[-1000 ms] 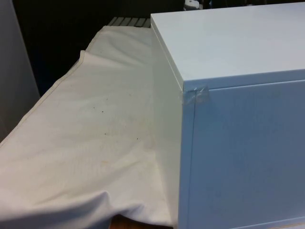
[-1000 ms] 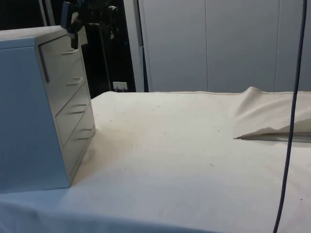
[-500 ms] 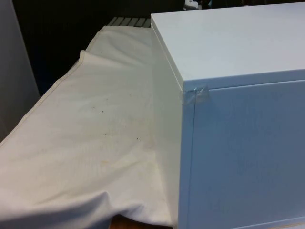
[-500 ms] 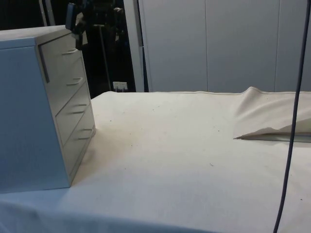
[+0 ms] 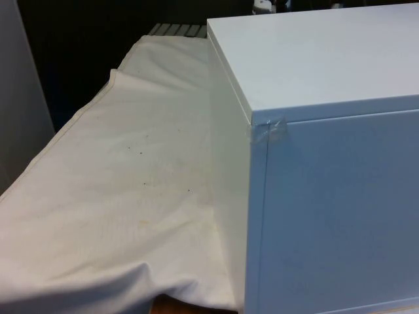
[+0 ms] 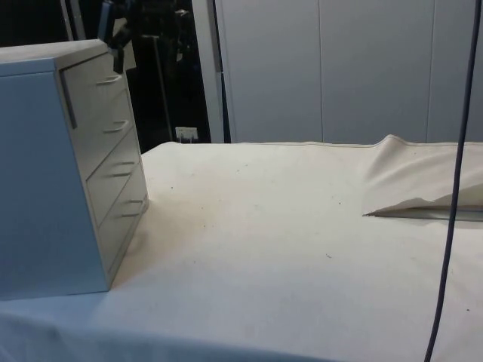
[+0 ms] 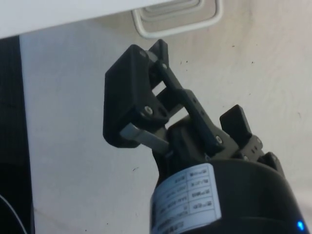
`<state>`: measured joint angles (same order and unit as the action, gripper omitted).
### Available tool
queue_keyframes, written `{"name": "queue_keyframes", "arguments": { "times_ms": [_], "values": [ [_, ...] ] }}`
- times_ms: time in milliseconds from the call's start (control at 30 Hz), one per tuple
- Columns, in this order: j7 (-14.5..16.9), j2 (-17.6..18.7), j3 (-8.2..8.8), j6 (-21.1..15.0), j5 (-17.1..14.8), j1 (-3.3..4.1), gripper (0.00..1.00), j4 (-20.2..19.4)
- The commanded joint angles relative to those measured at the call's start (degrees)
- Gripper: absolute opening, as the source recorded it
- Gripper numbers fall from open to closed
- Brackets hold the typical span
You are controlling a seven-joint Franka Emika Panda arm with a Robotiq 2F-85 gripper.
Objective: Open the drawer, then close it.
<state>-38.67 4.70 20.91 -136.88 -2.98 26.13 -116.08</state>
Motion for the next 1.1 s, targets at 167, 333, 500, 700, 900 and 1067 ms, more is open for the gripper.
{"name": "queue_keyframes", "arguments": {
  "times_ms": [167,333,500,700,900,1067],
  "values": [
    [-2.2,0.3,0.11,-0.8,0.6,0.00,1.00,0.5],
    [-3.0,0.1,0.00,-0.4,0.2,-0.06,1.00,0.6],
    [-5.5,0.3,0.17,-1.0,0.9,-0.11,1.00,1.0],
    [-7.3,0.3,0.23,-0.9,1.3,-0.17,1.00,1.0],
    [-10.0,0.5,0.23,-1.1,1.8,-0.23,1.00,0.9],
    [-11.8,0.8,0.23,-1.8,1.9,-0.23,1.00,0.8]
  ]
}}
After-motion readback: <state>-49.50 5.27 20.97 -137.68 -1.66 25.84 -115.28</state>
